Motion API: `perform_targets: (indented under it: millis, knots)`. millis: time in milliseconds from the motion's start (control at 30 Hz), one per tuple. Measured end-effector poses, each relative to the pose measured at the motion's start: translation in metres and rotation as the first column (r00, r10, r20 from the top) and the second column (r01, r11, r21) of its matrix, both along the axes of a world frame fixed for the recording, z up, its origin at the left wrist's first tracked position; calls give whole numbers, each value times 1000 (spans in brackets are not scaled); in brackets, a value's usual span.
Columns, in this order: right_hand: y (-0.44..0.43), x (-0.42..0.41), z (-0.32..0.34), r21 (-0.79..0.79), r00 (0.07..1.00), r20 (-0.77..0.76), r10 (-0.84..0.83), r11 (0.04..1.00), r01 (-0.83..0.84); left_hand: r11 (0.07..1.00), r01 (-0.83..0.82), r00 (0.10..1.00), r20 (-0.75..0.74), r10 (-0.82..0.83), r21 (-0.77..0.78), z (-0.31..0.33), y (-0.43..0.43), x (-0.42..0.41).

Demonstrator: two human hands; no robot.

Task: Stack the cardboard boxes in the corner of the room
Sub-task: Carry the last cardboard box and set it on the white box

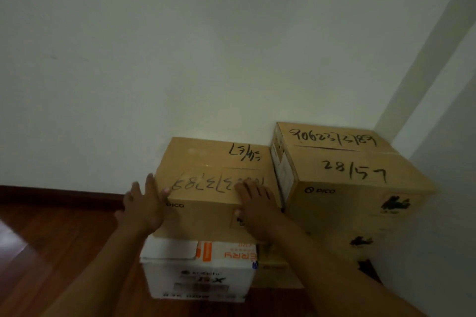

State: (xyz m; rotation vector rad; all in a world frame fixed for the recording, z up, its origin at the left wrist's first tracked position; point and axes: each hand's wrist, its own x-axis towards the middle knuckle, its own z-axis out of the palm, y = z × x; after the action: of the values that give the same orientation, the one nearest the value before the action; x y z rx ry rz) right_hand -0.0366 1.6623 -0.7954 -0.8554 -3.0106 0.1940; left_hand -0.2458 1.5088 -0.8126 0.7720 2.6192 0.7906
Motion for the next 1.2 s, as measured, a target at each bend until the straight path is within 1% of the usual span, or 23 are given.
perform_targets:
  millis: [33,67,100,133,167,200,233,300,333,367,433,467,533,633,700,833,900,967,1067,1133,1200]
  knots:
    - [-3,2,9,-50,1000,12,3,999,-2,997,-28,991,-132,18,-73,5,1,6]
    - [-6,4,17,-67,1000,-11,26,997,-27,997,3,963,-269,-23,-74,8,4,12]
    - [-10,8,26,-6,994,-74,76,997,-77,994,95,915,-387,-112,-63,10,8,19]
    - [-13,12,34,146,979,-142,147,981,-126,975,211,853,-472,-220,-74,11,13,27]
    - [-15,17,42,320,963,-183,200,938,-133,942,319,790,-522,-322,-99,11,19,35]
    - [-14,24,49,461,951,-222,217,882,-93,905,407,743,-530,-408,-127,10,26,44]
    - [-10,32,56,547,942,-267,203,836,-25,869,470,716,-508,-478,-154,10,33,52]
    - [4,53,61,607,940,-328,90,783,136,813,536,692,-433,-577,-227,6,49,65]
    - [12,66,59,603,938,-346,8,768,216,802,535,682,-425,-595,-266,3,54,70]
    - [19,77,55,578,928,-362,-87,760,296,808,510,671,-451,-588,-294,0,58,74]
    - [27,91,43,450,882,-394,-257,783,429,845,447,651,-541,-533,-294,-6,60,77]
    - [29,92,36,384,861,-419,-288,803,456,856,429,642,-569,-514,-288,-9,60,77]
    - [34,89,27,334,839,-473,-271,826,455,860,415,628,-590,-507,-297,-14,61,75]
    - [41,85,23,320,819,-526,-227,840,438,864,389,618,-605,-502,-319,-15,63,74]
    - [41,87,23,314,812,-536,-233,837,447,860,397,619,-598,-509,-321,-13,63,77]
    - [37,88,33,294,841,-464,-279,847,443,849,418,635,-564,-527,-323,-7,61,77]
    - [38,93,38,270,864,-426,-269,873,405,822,446,627,-531,-570,-355,-3,60,73]
    - [41,102,37,290,882,-400,-249,879,379,806,436,626,-509,-591,-399,2,59,68]
    - [39,114,31,339,871,-395,-293,834,435,860,347,696,-511,-503,-374,3,50,69]
    - [39,110,30,347,863,-399,-312,819,456,878,327,701,-534,-473,-349,-2,46,74]
    - [40,106,30,362,868,-372,-330,809,463,884,319,693,-553,-463,-341,-3,44,78]
